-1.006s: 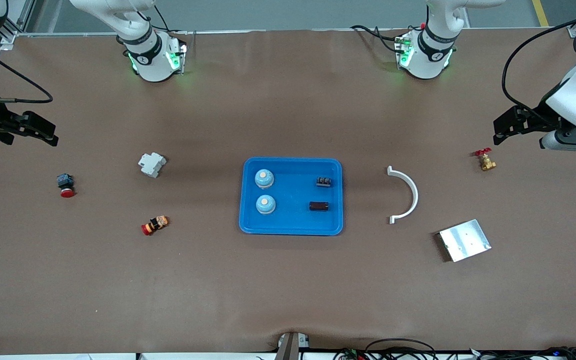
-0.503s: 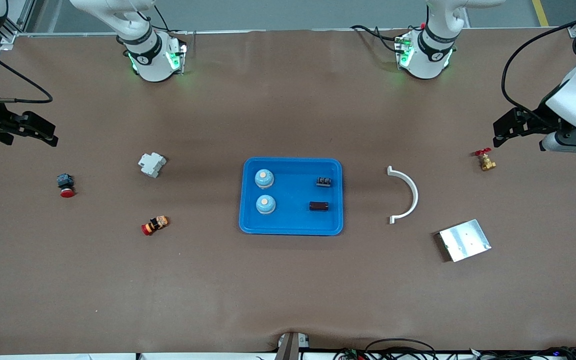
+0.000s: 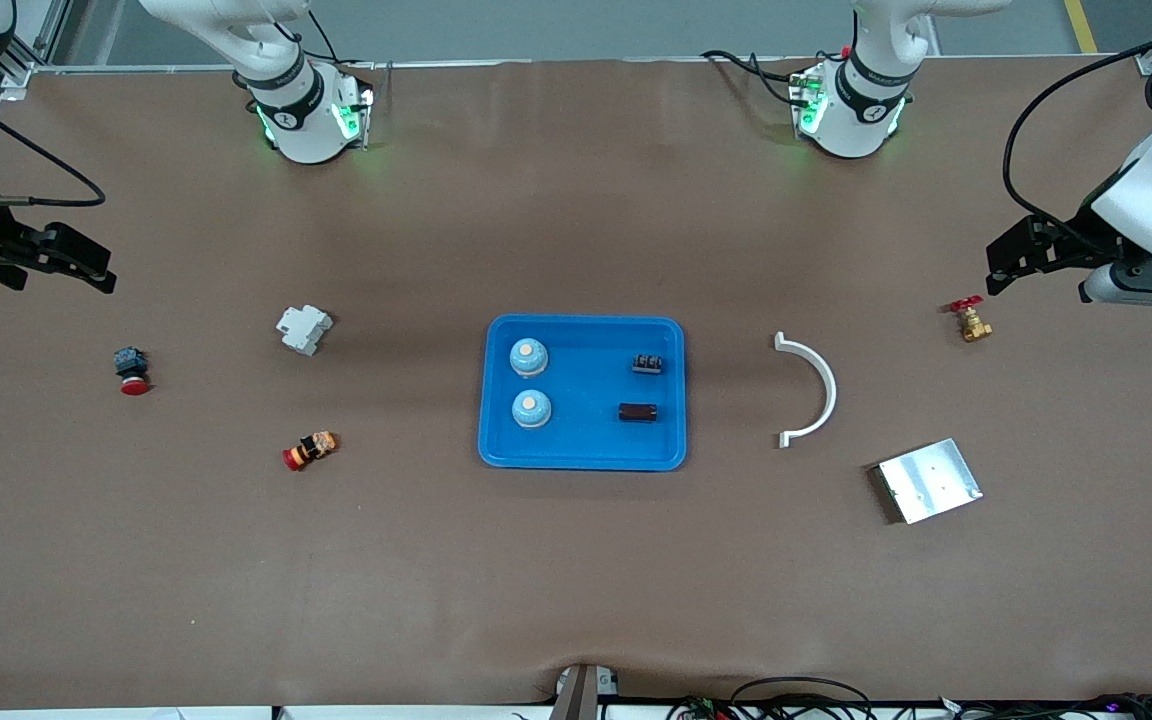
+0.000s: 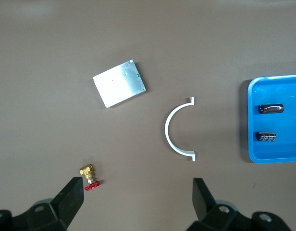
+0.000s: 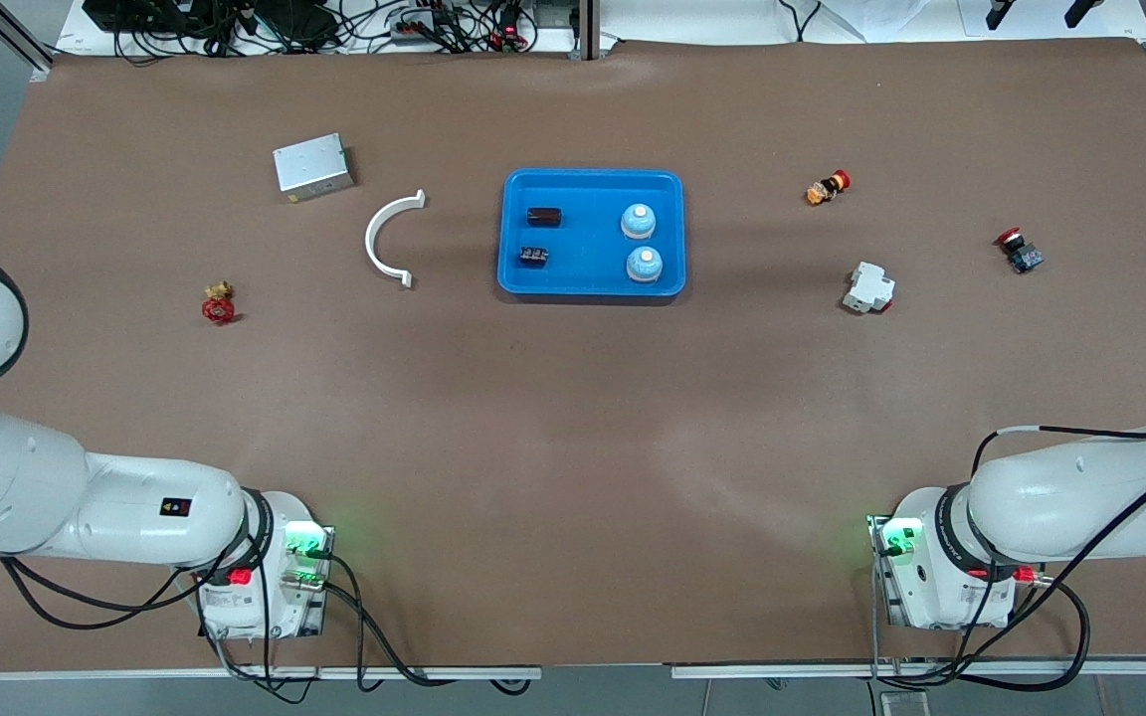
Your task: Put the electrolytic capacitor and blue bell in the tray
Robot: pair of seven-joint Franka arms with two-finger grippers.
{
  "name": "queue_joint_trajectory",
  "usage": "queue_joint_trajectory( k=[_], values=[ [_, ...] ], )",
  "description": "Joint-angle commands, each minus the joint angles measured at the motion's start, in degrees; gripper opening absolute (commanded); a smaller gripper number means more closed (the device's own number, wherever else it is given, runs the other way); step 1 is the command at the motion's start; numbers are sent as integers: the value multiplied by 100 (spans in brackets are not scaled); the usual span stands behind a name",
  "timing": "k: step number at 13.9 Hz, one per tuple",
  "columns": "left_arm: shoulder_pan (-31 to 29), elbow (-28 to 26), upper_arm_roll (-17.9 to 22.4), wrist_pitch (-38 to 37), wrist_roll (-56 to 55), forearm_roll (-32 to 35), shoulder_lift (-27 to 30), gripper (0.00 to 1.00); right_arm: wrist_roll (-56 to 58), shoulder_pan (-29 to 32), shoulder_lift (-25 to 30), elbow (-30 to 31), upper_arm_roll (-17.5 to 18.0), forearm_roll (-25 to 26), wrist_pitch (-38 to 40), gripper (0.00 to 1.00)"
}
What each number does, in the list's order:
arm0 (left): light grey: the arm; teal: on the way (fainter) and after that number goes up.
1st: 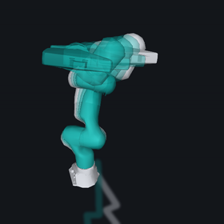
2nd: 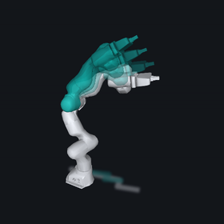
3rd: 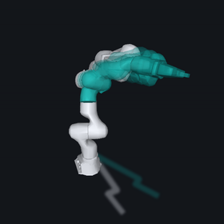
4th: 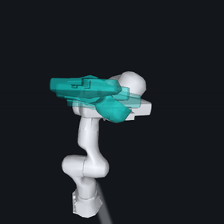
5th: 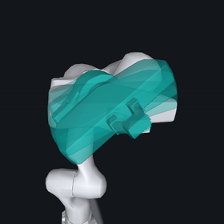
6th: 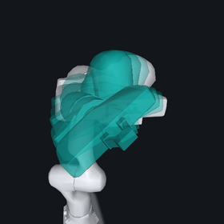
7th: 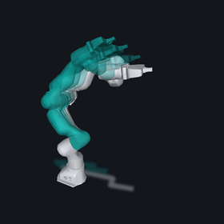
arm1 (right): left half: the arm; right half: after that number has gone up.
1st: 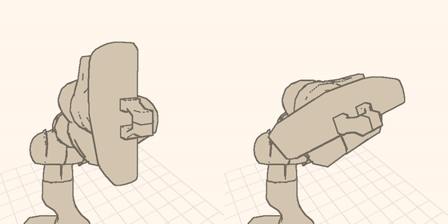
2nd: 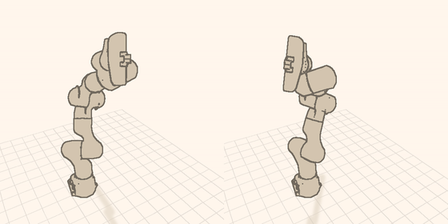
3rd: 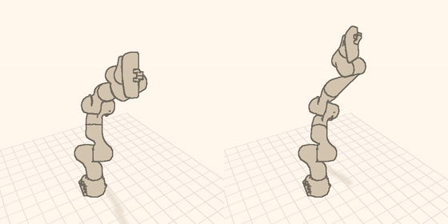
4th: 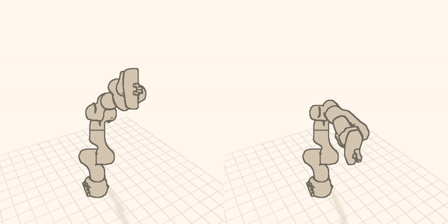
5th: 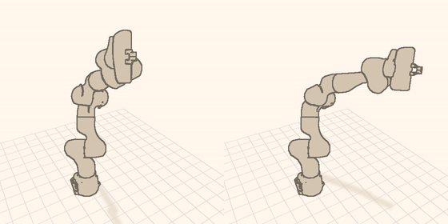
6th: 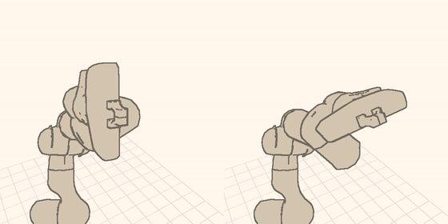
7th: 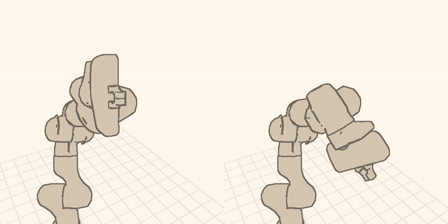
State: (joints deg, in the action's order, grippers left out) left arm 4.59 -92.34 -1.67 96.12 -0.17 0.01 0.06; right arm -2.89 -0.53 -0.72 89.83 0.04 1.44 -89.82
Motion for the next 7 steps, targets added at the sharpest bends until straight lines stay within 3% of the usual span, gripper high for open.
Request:
queue_joint_trajectory(
  k=[1,7],
  values=[
    [59,5,18,29,44,113,20,100,70,106,81,17,67,-13,-1,100],
    [42,14,18,64,0,69,12,100,70,114,64,17,67,-13,-1,100]
  ],
)
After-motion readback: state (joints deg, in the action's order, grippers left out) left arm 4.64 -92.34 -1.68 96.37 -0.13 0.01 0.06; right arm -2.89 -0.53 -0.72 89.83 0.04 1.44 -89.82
